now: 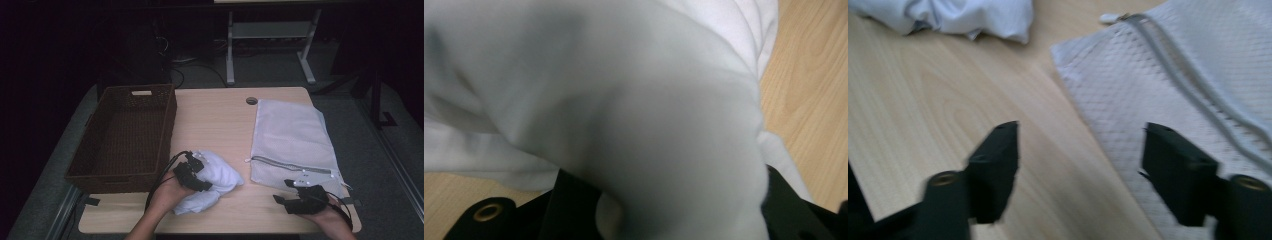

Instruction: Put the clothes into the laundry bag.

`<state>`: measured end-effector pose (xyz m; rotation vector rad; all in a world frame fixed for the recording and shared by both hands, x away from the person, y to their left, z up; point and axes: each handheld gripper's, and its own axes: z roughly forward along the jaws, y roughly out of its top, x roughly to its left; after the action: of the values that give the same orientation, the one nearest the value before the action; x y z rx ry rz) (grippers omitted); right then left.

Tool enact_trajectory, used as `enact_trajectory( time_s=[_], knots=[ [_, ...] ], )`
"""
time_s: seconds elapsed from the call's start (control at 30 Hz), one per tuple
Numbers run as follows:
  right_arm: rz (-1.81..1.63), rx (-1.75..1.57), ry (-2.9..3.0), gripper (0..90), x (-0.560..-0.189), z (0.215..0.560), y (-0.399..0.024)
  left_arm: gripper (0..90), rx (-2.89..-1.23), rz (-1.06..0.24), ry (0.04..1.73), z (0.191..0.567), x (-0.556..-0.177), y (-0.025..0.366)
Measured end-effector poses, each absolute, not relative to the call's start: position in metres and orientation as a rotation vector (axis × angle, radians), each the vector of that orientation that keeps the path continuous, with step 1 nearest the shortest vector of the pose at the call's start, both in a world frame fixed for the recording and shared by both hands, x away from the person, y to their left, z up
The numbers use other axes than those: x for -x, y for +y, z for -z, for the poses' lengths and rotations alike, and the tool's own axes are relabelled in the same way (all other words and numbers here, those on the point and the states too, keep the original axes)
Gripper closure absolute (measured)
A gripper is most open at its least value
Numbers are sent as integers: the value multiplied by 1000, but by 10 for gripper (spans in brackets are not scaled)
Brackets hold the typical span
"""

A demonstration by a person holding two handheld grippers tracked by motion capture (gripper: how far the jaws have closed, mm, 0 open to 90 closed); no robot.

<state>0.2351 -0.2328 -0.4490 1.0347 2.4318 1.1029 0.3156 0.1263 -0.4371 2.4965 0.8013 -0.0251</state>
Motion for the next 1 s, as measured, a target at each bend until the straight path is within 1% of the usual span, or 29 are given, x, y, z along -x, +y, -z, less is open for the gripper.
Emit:
enact_trajectory(
  time_s=[0.03, 0.13, 0.3, 0.33, 0.5, 0.63, 1.0],
  knots=[
    [-1098, -1041, 2419, 493, -236, 448, -236, 580, -2493, 25, 803, 438, -315, 126],
    [-1052, -1043, 2374, 656, -240, 444, -249, 573, -2495, 29, 800, 439, -315, 126],
    [-1002, -1103, 2339, 878, -249, 444, -275, 565, -2493, 44, 796, 440, -317, 127],
    [-995, -1119, 2329, 897, -250, 443, -280, 564, -2496, 46, 793, 440, -317, 128],
    [-974, -1166, 2291, 899, -253, 444, -301, 560, -2492, 60, 795, 441, -318, 128],
    [-927, -1216, 2302, 899, -255, 448, -308, 559, -2493, 60, 797, 441, -318, 128],
    [-823, -1211, 2400, 900, -261, 462, -304, 559, -2494, 59, 799, 441, -318, 128]
  ],
)
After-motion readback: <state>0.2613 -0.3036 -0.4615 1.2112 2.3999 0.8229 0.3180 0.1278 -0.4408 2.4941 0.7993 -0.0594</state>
